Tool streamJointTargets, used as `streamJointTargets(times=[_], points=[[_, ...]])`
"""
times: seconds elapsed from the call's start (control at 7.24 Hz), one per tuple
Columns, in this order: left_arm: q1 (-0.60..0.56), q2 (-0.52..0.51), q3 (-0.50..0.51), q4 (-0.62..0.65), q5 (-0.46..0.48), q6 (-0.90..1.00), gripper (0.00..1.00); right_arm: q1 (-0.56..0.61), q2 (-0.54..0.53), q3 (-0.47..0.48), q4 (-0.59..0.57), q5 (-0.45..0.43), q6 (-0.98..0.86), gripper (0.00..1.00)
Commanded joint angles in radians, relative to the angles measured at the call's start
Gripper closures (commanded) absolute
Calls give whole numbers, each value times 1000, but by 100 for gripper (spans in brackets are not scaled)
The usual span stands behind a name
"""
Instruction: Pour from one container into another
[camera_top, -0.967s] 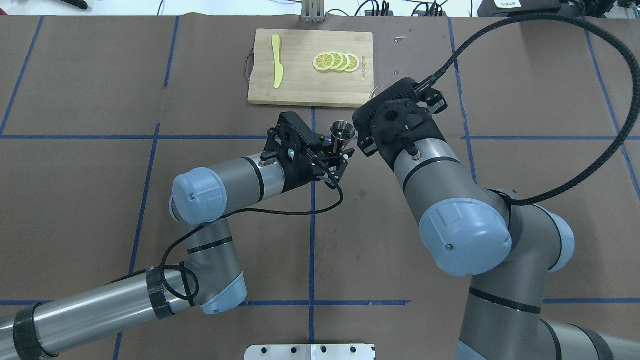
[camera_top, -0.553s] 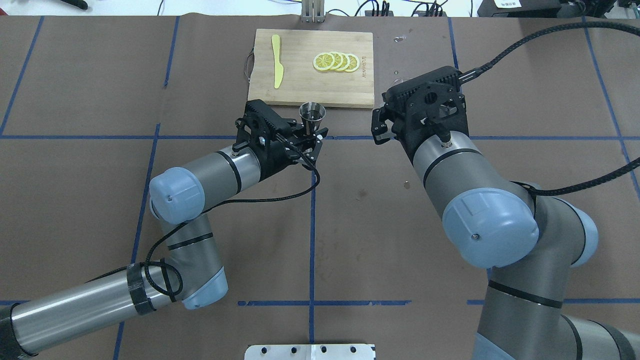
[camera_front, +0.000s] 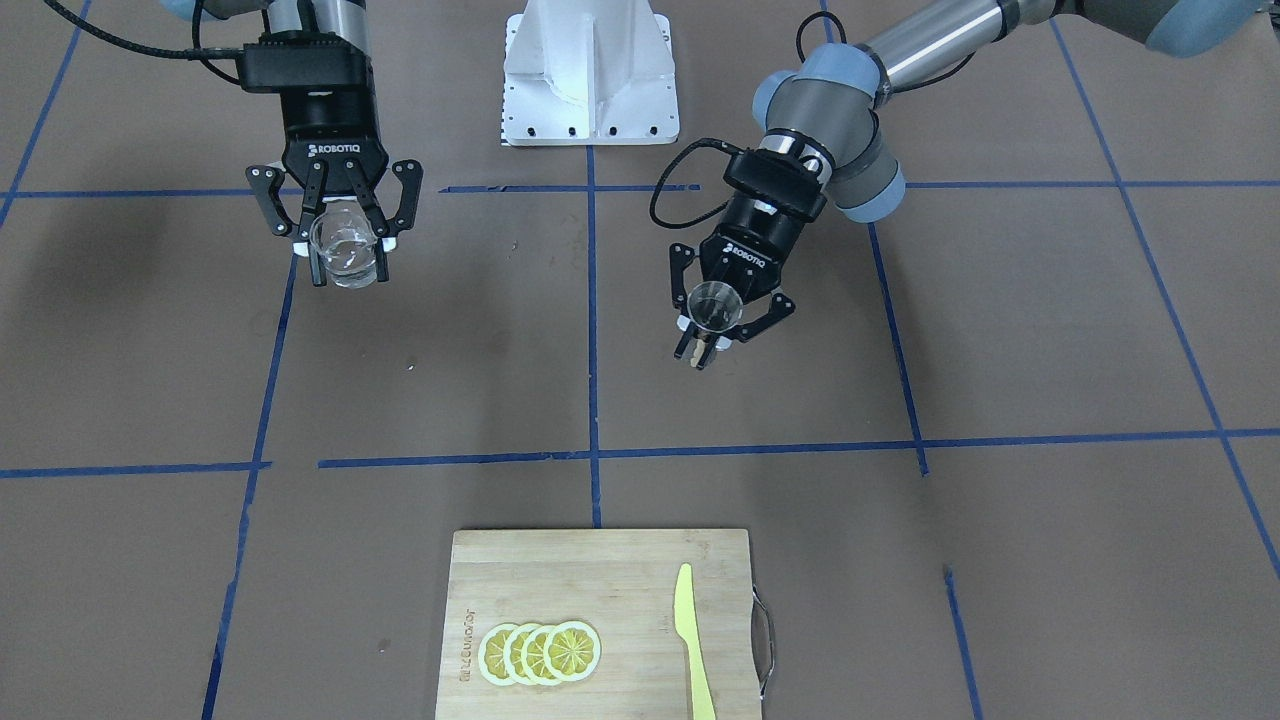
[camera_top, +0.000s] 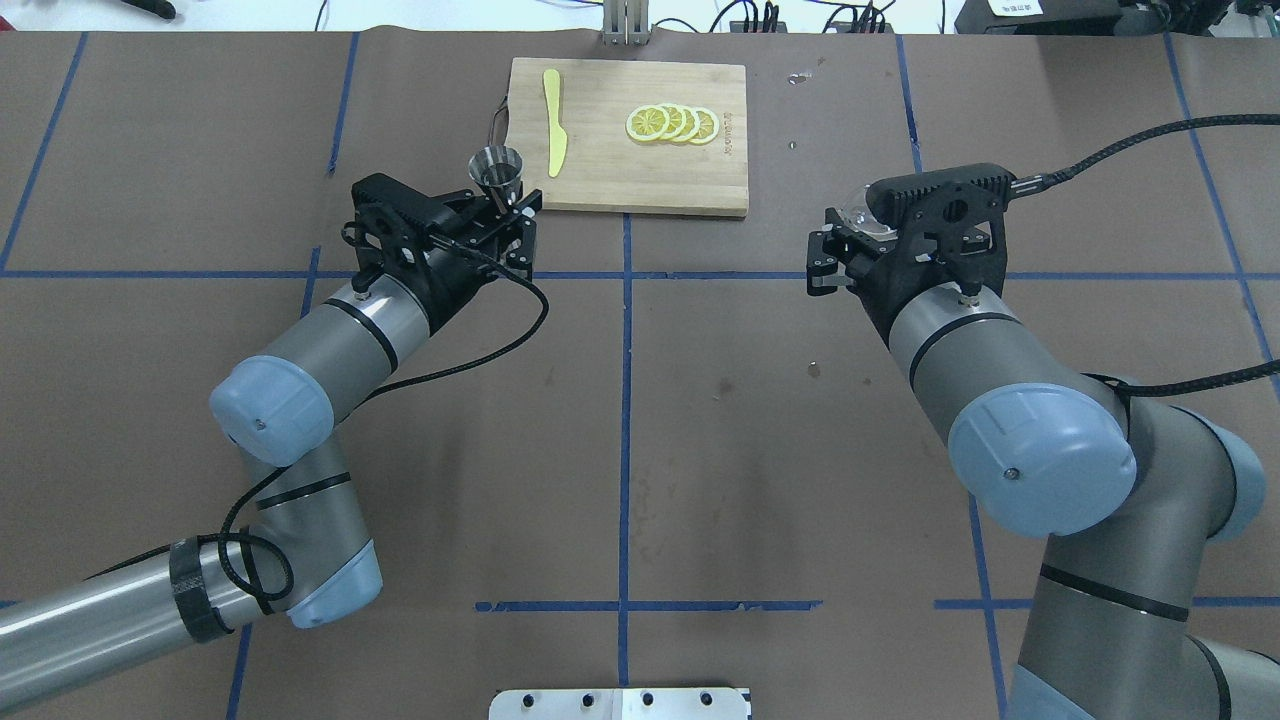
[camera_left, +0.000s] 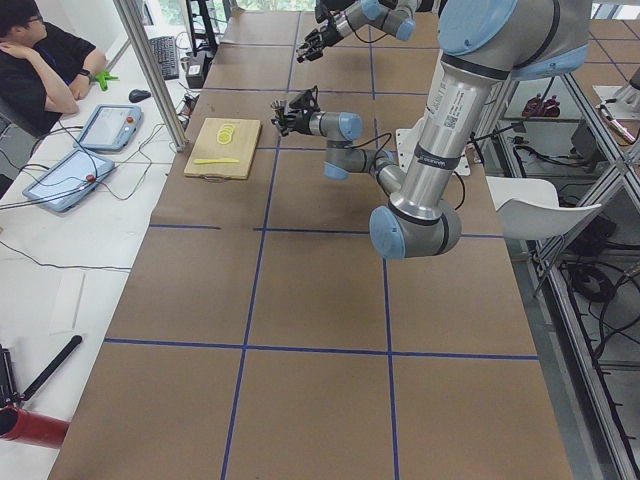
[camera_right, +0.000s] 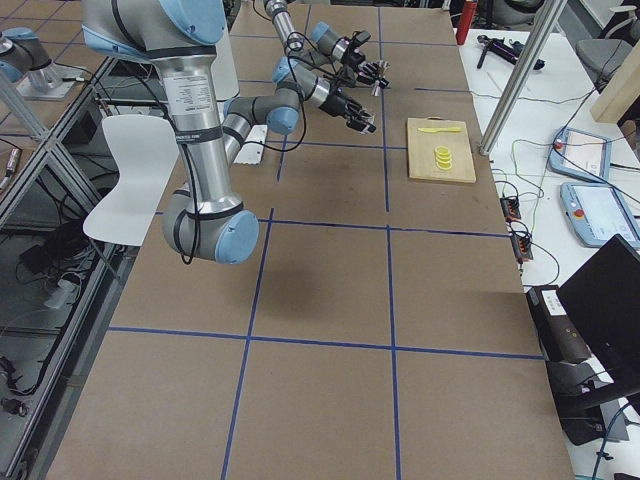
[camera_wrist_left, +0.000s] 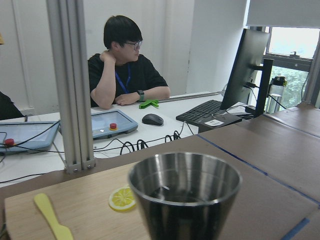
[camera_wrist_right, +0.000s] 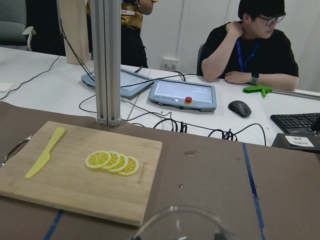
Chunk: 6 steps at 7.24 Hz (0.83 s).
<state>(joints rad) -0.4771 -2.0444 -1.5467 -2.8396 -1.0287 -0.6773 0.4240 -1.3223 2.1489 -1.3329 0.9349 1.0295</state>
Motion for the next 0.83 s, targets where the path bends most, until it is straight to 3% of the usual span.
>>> streamJointTargets(times=[0.0, 0.14, 0.41, 0.69], points=[[5, 99, -21, 8, 196, -85, 100, -1, -104, 9, 0, 4, 36, 100], [9, 142, -18, 11, 304, -87, 100, -2, -144, 12, 0, 22, 119, 100], [14, 223, -13, 12, 349, -266, 100, -2, -223, 9, 4, 32, 248, 100], [23, 276, -13, 20, 425, -367, 100, -4, -233, -1, 6, 32, 299, 100]])
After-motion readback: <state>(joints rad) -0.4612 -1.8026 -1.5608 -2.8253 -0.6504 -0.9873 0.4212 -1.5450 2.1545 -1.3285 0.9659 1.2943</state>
